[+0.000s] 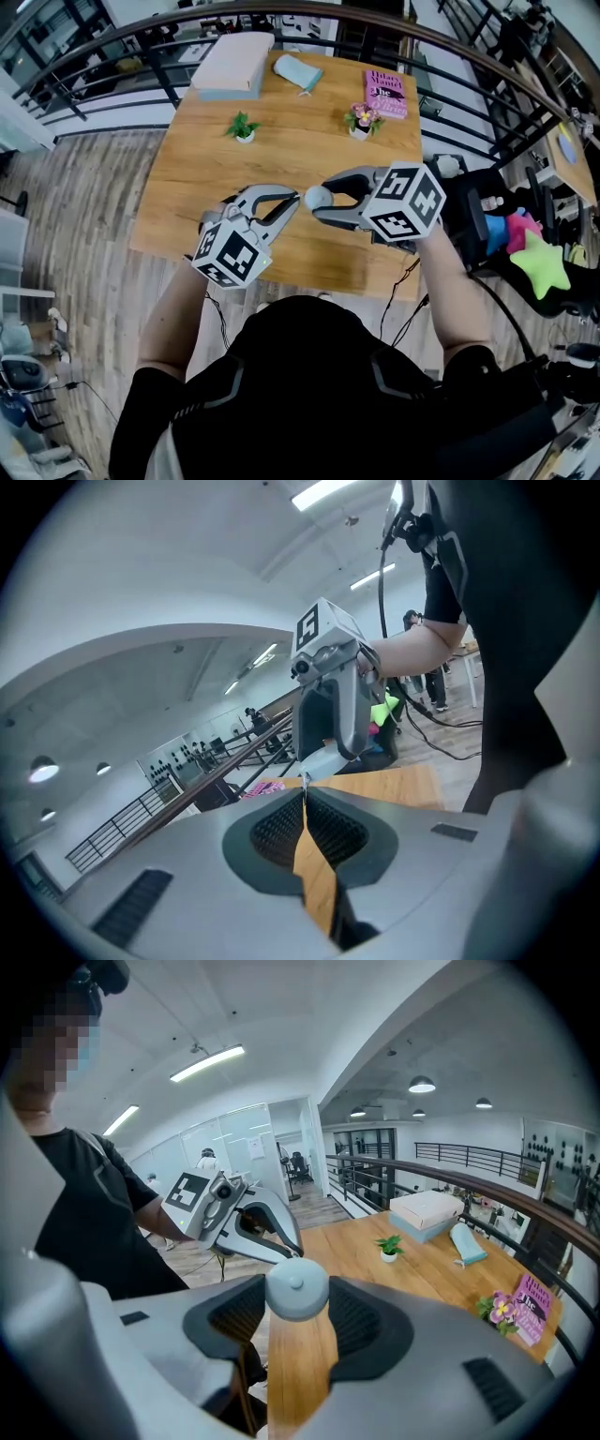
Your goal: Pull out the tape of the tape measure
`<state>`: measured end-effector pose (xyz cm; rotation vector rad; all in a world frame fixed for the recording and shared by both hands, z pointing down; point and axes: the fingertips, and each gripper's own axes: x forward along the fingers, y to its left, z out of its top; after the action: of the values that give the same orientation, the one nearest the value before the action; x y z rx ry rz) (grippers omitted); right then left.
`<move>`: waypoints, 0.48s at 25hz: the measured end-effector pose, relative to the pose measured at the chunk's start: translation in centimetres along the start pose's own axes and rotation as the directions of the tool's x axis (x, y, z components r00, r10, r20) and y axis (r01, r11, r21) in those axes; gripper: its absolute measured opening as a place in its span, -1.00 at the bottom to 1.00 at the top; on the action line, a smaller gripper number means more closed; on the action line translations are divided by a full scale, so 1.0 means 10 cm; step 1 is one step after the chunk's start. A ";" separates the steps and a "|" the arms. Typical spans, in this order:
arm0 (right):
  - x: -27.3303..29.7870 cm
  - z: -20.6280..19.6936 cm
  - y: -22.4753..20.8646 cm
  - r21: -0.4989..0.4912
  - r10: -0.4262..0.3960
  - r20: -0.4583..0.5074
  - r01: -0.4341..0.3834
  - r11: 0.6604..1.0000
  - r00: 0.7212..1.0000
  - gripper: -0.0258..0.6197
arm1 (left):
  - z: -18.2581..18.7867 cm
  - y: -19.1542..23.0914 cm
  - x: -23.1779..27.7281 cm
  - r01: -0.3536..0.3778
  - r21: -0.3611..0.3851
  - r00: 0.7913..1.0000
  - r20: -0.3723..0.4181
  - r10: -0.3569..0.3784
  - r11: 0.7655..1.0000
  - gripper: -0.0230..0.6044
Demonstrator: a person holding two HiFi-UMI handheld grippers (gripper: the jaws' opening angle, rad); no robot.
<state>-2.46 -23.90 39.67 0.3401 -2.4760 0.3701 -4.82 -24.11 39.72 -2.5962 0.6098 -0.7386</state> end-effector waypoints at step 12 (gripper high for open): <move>0.00 -0.07 -0.06 -0.032 -0.019 -0.022 0.018 0.999 1.000 -0.23 | -0.23 0.24 -0.32 -0.075 -0.178 0.997 -0.010 0.074 0.981 -0.82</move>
<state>-1.90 -24.19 40.33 0.3431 -2.4529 0.3243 -9.33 -25.06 39.19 -2.7173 0.8038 -0.6926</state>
